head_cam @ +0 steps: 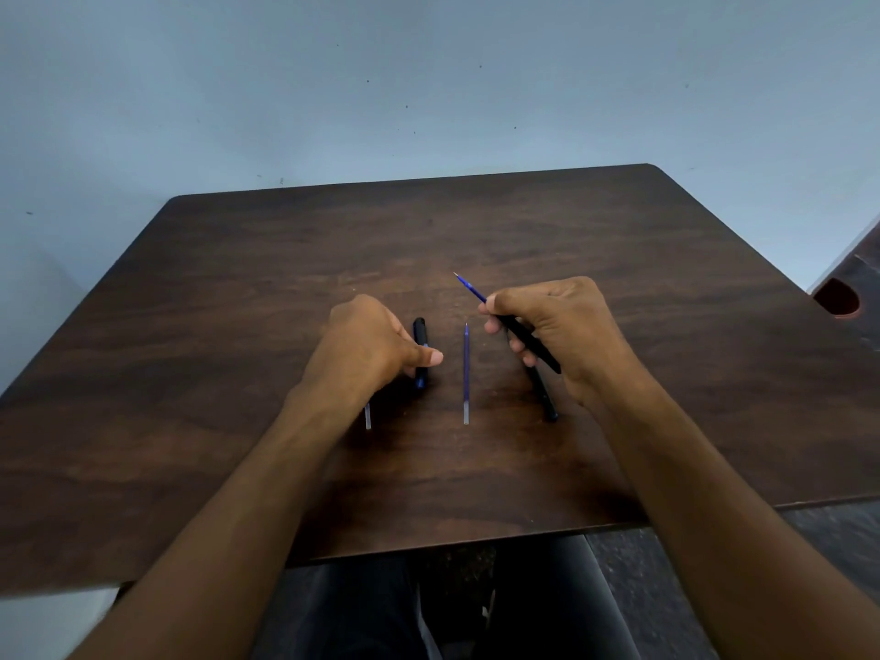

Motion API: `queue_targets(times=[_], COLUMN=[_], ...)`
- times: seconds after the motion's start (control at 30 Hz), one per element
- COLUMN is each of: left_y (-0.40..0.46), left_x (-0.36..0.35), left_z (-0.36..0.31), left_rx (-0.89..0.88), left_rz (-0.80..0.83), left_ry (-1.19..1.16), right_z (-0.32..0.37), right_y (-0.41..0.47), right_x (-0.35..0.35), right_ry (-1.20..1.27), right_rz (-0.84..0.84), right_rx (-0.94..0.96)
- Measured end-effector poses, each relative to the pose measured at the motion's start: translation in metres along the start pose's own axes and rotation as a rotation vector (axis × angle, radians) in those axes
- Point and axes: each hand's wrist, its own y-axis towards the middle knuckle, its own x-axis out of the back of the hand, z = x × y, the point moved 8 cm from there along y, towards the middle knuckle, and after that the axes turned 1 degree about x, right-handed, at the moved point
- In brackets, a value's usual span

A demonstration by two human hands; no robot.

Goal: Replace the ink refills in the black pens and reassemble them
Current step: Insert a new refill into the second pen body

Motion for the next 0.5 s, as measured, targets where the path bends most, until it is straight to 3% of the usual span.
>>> queue_targets(times=[0.5], left_y=[0.018], left_x=[-0.012], left_z=[-0.002], left_rx=[0.086], left_rz=[0.048], left_ry=[0.351], right_z=[-0.008], right_y=[0.0], right_x=[-0.003], right_ry=[-0.043], right_rz=[0.041], right_rx=[-0.041])
